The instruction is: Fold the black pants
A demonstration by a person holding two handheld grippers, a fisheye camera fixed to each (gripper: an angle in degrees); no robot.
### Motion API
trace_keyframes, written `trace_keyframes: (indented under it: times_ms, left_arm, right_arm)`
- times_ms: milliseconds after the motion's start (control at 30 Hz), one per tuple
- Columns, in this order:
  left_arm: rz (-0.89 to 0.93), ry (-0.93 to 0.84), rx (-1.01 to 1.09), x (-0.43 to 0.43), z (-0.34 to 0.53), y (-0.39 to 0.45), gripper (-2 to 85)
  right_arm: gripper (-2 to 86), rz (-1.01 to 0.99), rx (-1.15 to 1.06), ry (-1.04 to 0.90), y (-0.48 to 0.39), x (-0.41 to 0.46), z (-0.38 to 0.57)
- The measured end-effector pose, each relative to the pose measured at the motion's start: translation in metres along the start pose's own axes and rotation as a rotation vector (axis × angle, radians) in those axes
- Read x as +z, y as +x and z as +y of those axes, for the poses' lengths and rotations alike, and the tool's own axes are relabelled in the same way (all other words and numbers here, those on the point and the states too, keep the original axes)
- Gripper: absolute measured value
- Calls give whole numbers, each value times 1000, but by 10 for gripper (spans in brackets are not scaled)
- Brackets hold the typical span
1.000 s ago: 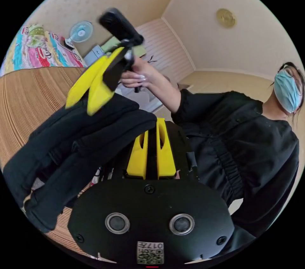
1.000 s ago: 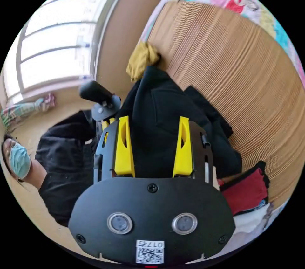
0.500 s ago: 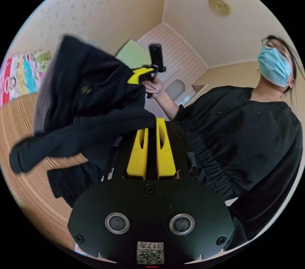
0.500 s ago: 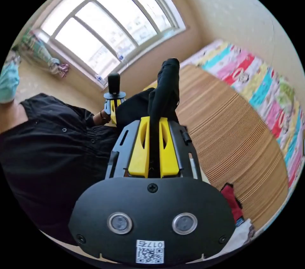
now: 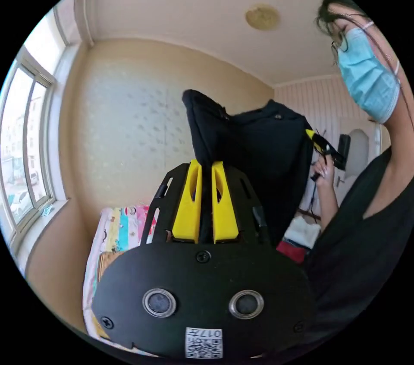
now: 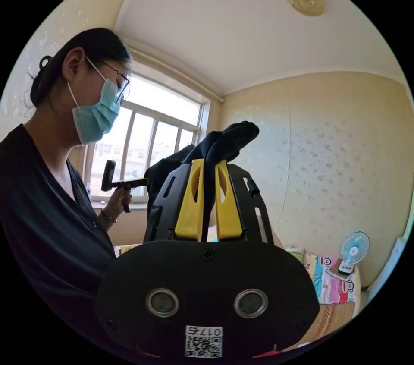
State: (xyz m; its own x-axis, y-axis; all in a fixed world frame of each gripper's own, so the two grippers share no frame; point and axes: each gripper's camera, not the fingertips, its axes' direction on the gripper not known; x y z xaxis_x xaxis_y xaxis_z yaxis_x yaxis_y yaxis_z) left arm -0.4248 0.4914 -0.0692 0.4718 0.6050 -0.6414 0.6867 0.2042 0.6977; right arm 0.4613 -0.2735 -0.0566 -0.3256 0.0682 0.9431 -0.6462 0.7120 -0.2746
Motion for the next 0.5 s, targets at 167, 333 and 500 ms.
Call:
trace_keyframes:
  times_ms: [167, 333, 500]
  left_arm:
    - [59, 65, -67, 49, -11, -12, 39]
    - [153, -166, -157, 235, -62, -83, 41]
    - [111, -509, -403, 484, -73, -235, 77]
  right_arm:
    - [12, 47, 171, 97, 53, 11, 6]
    - [25, 167, 355, -23, 215, 157, 4]
    - [60, 313, 677, -395, 402, 315, 45]
